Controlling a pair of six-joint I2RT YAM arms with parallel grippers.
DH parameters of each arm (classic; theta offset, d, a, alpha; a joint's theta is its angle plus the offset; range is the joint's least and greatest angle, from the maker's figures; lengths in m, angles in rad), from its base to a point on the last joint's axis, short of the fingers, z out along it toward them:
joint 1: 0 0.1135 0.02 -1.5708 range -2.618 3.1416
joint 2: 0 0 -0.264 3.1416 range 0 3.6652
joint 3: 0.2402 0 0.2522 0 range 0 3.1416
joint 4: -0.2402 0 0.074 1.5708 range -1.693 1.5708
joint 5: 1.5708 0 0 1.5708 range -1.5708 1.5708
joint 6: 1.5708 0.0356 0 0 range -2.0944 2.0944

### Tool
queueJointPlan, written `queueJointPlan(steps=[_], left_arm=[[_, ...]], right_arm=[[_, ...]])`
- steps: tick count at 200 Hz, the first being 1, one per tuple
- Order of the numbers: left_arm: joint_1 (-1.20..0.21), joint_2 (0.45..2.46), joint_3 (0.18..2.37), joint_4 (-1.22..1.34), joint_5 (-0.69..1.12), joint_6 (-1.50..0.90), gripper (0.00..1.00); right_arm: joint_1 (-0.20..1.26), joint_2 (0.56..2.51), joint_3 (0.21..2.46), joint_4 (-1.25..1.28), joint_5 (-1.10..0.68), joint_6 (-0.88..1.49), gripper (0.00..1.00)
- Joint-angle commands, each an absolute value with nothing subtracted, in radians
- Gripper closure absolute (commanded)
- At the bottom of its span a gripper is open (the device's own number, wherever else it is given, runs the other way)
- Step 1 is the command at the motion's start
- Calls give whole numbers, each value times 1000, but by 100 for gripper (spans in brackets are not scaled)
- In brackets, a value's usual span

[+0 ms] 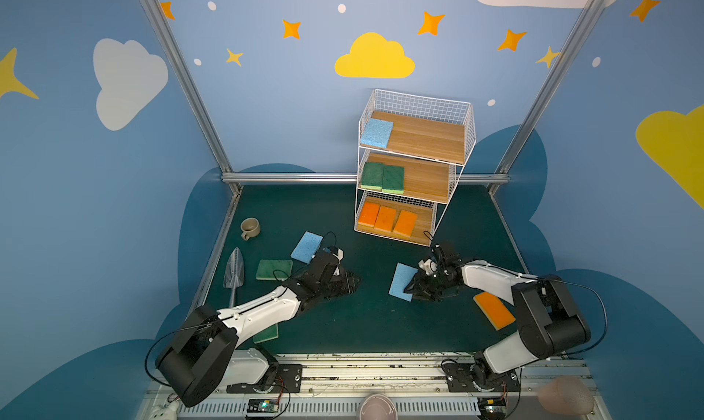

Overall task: Arrange cleaning sponges on a shelf
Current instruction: Rotate the cleaning sponge at the center of the table.

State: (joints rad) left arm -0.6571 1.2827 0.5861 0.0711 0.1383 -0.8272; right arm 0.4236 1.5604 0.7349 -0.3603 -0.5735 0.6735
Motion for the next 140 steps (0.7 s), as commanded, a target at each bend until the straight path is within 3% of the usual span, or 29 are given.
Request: queueJointPlan(steps=[1,60,140], left_arm=[[-660,1258,565,66,127,-836,48],[-670,1336,607,117,190,-871,51],[-849,1588,811,74,12,-1038,34]], right_arm=[[481,1589,761,-291,-621,713,60],[475,1502,784,-354,-608,705,59],[266,1316,764,-519,-619,634,57]])
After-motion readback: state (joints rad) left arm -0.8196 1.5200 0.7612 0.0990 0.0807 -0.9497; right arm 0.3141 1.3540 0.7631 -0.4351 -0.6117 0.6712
